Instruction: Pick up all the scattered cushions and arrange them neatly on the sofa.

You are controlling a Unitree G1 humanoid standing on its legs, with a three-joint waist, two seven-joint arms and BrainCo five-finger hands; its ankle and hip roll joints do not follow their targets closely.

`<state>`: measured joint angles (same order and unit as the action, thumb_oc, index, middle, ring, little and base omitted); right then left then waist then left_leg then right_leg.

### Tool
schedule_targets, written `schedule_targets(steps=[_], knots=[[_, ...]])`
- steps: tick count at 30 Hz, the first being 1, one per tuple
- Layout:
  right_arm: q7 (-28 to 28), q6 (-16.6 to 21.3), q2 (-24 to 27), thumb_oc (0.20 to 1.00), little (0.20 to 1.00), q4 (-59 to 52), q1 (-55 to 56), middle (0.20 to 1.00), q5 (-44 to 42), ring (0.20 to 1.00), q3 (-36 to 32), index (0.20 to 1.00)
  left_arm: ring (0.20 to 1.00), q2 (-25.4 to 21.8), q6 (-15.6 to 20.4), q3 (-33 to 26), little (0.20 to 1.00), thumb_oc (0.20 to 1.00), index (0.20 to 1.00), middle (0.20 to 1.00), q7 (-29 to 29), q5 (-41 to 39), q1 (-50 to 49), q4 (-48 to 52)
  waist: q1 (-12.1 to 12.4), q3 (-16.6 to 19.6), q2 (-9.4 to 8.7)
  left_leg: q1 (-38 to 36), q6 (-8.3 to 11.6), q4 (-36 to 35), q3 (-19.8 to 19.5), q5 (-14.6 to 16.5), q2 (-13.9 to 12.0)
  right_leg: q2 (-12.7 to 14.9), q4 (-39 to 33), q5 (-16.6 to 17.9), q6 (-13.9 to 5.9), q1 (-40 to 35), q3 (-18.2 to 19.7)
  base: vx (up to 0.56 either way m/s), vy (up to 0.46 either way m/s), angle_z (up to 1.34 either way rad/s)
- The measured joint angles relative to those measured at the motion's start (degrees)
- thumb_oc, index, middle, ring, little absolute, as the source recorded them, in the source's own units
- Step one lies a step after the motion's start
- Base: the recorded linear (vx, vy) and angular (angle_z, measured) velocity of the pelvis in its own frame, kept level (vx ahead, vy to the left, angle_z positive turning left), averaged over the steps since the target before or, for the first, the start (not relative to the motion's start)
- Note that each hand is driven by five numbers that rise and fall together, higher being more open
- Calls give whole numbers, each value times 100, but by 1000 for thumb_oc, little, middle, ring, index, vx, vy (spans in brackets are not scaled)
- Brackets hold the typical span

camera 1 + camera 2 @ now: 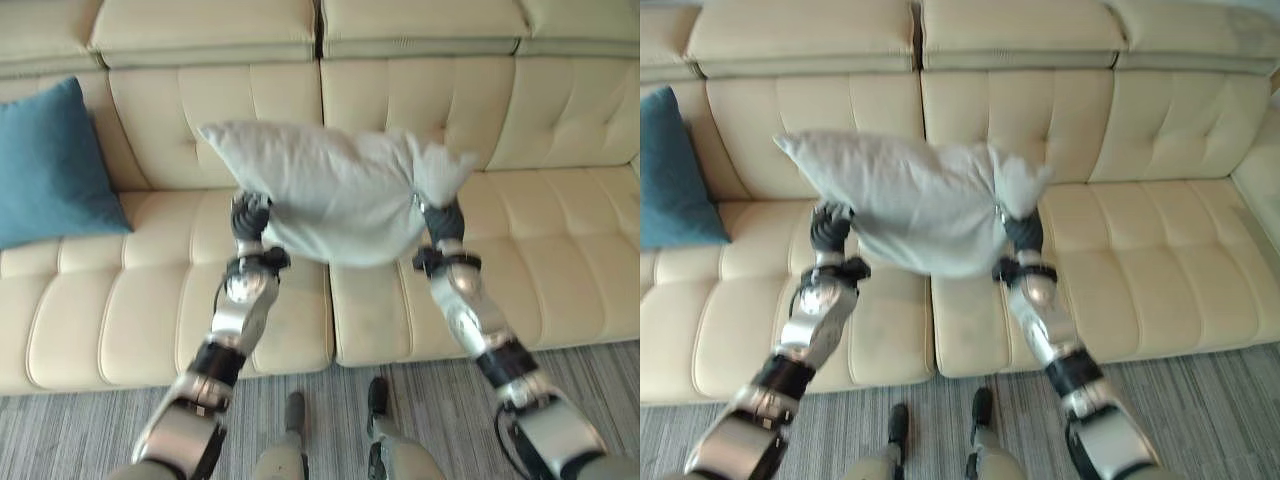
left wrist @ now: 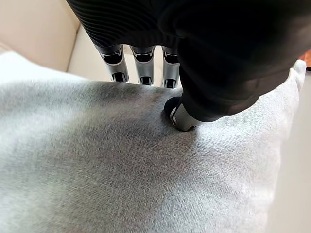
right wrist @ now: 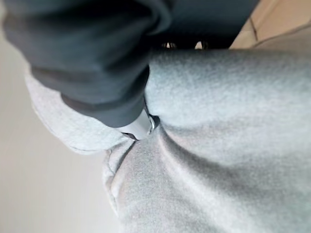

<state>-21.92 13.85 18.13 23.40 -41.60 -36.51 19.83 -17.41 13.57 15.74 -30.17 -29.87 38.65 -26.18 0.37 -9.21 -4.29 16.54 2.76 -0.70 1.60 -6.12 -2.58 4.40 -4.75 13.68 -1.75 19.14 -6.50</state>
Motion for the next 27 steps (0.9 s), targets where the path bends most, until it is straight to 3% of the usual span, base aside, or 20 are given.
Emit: schedule_targets(steps=[2, 6, 9, 13, 16, 17, 18, 19, 21, 24, 27], knots=[[-135, 7, 170, 200, 200, 109, -493, 200, 61, 200, -5, 200, 200, -21, 66, 55, 200, 200, 200, 200, -96, -1, 437, -182, -5, -249, -56, 267, 43, 243, -99, 36, -8, -15, 0, 45, 49, 131, -49, -30, -21, 11], [-319, 125, 256, 200, 200, 73, -608, 200, 193, 200, -57, 200, 200, 30, 98, 130, 200, 200, 200, 200, -179, -12, 476, -143, -28, -672, -74, 570, 48, 333, -116, 36, -15, -15, 0, -6, -18, 369, -86, 8, -22, 6], [-449, 23, 220, 200, 200, 72, -516, 200, 266, 200, -32, 200, 200, 112, 93, 110, 200, 200, 200, 200, -239, -34, 385, -141, -29, -1042, -83, 694, 50, 334, -116, 33, -12, -13, 0, 54, 46, 491, -77, 54, -30, 0], [-573, 98, 186, 200, 200, 264, -668, 200, 407, 200, -6, 200, 200, 219, 134, 117, 200, 200, 200, 200, -411, -21, 679, -170, -53, -1217, -91, 785, 49, 306, -136, 33, -17, -16, 0, 105, 106, 583, -112, 12, -37, 2], [-637, 81, 206, 200, 200, 1945, -1987, 200, 386, 200, 315, 200, 200, 215, 125, 393, 200, 200, 200, 200, -594, 174, 1735, -1279, -76, -1216, -91, 846, 56, 295, -183, 27, -11, -9, 1, 104, 105, 626, -153, -2, -41, 7], [-638, 51, 266, 200, 200, 2016, -2116, 200, 388, 200, 364, 200, 200, 179, 107, 441, 200, 200, 200, 200, -609, 184, 1825, -1313, -81, -1213, -94, 848, 56, 295, -191, 27, -13, -9, 0, 104, 106, 626, -164, -27, -34, 4], [-638, 6, 346, 827, 827, 2390, -2422, 827, 391, 827, 500, 827, 310, 98, 80, 471, 310, 310, 310, 310, -617, 202, 2043, -1536, -84, -1212, -94, 869, 62, 299, -215, 23, -13, -10, 0, 104, 105, 639, -172, -10, -25, 7], [-625, -153, 539, 1000, 1000, 3138, -3038, 1000, 390, 1000, 941, 1000, 495, -47, -30, 856, 495, 495, 495, 495, -598, 232, 2652, -2209, -86, -1198, -92, 985, 78, 335, -263, 3, -9, -10, 0, 120, 107, 722, -190, -12, -15, 13], [-625, -282, 848, 1000, 1000, 3058, -3336, 1000, 403, 1000, 1043, 1000, 1000, -280, -89, 995, 1000, 1000, 1000, 1000, -567, 341, 3008, -2156, -84, -1197, -91, 1151, 96, 337, -281, -41, -17, -18, 1, 152, 135, 867, -253, -9, -8, 9], [-535, -821, 1266, 1000, 1000, 3915, -4280, 1000, 670, 1000, 1617, 1000, 1000, -649, -332, 1355, 1000, 1000, 1000, 1000, -278, 343, 4033, -2777, -43, -1199, -88, 1335, 109, 324, -285, -99, -20, -17, 2, 218, 187, 1061, -284, 13, 0, 0], [-621, -1353, 1396, 1000, 1000, 4385, -4765, 1000, 1158, 1000, 1878, 1000, 1000, -657, -319, 1229, 1000, 1000, 1000, 1000, -96, -727, 4629, -3079, 2, -1202, -82, 1128, 107, 163, -278, -138, -25, -18, 1, 220, 189, 940, -290, 63, 20, -2]])
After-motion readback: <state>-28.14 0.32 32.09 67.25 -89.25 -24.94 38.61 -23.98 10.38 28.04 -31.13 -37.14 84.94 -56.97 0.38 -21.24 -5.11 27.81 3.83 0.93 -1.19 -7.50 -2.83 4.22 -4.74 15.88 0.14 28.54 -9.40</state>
